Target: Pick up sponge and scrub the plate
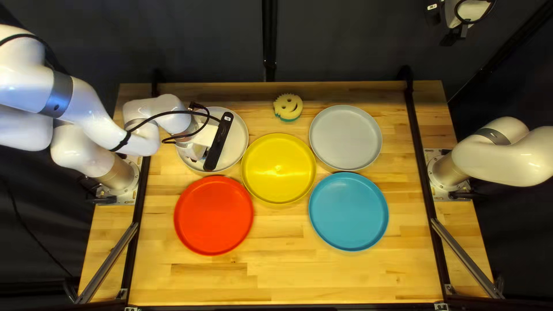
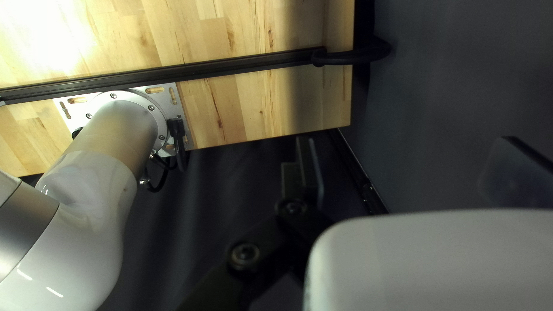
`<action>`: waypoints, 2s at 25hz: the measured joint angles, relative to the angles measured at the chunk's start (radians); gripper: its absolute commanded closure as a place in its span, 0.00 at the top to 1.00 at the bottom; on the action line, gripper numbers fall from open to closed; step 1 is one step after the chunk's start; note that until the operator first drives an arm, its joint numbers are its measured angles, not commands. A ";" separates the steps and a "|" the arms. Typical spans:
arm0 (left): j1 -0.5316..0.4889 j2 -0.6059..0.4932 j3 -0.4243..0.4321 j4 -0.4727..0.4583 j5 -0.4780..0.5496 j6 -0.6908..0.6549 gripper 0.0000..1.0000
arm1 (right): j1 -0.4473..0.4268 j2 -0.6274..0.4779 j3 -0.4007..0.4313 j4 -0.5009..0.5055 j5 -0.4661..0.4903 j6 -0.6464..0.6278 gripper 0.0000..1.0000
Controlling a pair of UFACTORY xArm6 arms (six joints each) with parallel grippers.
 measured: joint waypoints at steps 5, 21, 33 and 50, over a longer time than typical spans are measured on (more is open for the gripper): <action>0.066 0.053 -0.061 -0.012 -0.012 0.078 0.00 | 0.000 0.000 0.000 0.000 0.000 0.000 1.00; -0.089 -0.041 -0.106 0.178 0.079 -0.205 0.00 | 0.000 0.000 0.000 0.000 0.000 0.000 1.00; -0.324 0.068 -0.252 0.377 0.072 -0.494 0.00 | 0.000 0.000 0.000 0.000 0.000 0.000 1.00; -0.334 0.330 -0.288 0.275 -0.226 -0.349 0.00 | 0.000 0.000 0.000 0.000 0.000 0.000 1.00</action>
